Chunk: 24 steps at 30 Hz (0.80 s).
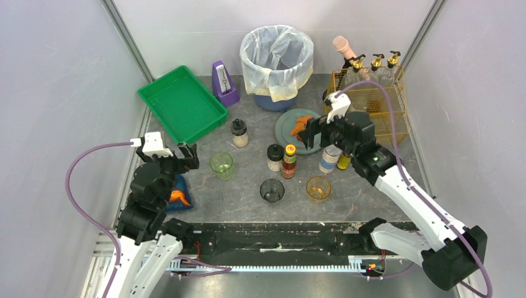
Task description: Clear the kitchen counter
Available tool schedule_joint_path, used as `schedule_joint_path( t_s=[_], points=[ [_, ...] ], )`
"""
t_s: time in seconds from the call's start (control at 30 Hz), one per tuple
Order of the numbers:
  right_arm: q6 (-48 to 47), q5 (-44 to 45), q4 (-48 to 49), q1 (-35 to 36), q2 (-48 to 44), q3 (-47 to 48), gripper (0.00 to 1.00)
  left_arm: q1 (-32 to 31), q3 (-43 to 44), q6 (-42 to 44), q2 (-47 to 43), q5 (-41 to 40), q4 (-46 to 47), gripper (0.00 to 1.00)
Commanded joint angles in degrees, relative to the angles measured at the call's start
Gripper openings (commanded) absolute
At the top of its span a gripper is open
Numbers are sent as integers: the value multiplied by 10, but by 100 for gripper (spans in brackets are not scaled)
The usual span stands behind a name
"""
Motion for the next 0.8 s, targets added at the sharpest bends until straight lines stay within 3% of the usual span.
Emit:
schedule_joint_path(
  t_s=[0.0,0.3,0.77],
  points=[
    [-6,45,-28,62,-29,-30,98,-2,17,-23,8,3,2,97],
    [-19,70,31,172,-3,-82,92,-2,5,-22,23,13,8,97],
    [-34,86,180,187,51,-171,74,-2,-3,-19,33,11,12,96]
  ],
)
